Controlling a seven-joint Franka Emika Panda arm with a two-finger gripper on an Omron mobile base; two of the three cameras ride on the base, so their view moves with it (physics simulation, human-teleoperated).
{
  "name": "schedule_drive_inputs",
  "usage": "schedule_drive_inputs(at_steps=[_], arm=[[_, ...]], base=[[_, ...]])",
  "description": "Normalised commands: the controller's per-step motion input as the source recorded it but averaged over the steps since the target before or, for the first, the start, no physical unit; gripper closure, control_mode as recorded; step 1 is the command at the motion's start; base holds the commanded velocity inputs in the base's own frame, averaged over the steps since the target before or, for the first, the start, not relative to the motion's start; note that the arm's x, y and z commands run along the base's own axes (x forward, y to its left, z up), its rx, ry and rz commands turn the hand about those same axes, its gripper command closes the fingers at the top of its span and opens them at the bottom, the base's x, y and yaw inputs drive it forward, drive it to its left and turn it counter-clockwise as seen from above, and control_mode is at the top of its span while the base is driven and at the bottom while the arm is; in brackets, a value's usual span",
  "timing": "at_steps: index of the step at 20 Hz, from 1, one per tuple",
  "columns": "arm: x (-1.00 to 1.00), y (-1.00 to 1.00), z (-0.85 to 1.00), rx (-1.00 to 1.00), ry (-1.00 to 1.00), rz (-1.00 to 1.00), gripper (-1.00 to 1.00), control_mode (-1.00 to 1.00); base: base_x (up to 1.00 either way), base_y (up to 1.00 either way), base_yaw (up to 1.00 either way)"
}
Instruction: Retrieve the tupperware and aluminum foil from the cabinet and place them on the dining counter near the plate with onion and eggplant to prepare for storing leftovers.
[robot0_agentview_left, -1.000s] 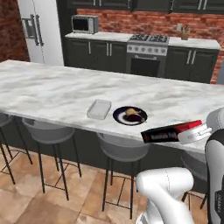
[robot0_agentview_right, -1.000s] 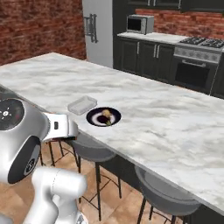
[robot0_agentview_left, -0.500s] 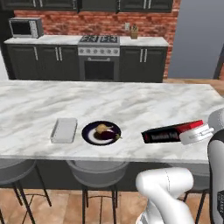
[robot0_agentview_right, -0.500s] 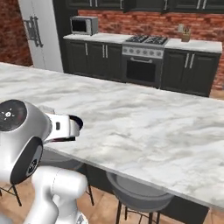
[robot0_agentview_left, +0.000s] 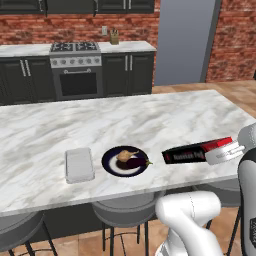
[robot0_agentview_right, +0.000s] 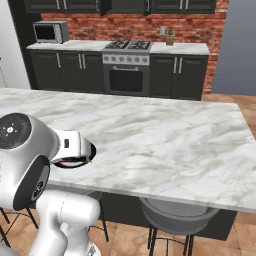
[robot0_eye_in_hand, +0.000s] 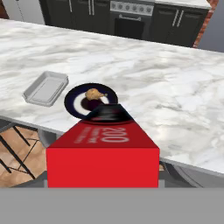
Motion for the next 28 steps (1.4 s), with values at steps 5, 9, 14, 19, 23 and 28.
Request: schedule_drive_inputs(at_steps=[5, 9, 14, 19, 23, 28], arm=[[0.0, 0.0, 0.0, 0.0, 0.0, 0.0, 1.0, 1.0], [0.04, 0.0, -0.02, 0.0, -0.02, -0.06, 1.0, -1.0], [0.01, -0.11, 0.0, 0.0, -0.26, -0.06, 1.0, -1.0], [0.38, -0.32, -0.03, 0.01, -0.19, -0.01, 1.0, -1.0], [0.53, -0.19, -0.2, 0.02, -0.18, 0.0, 1.0, -1.0], [0.47, 0.06, -0.59, 0.0, -0.14, 0.04, 1.0, -1.0]], base=[[0.0, 0.43, -0.39], [0.02, 0.03, -0.13], [0.0, 0.0, 0.0], [0.0, 0.0, 0.0], [0.0, 0.0, 0.0], [0.0, 0.0, 0.0]])
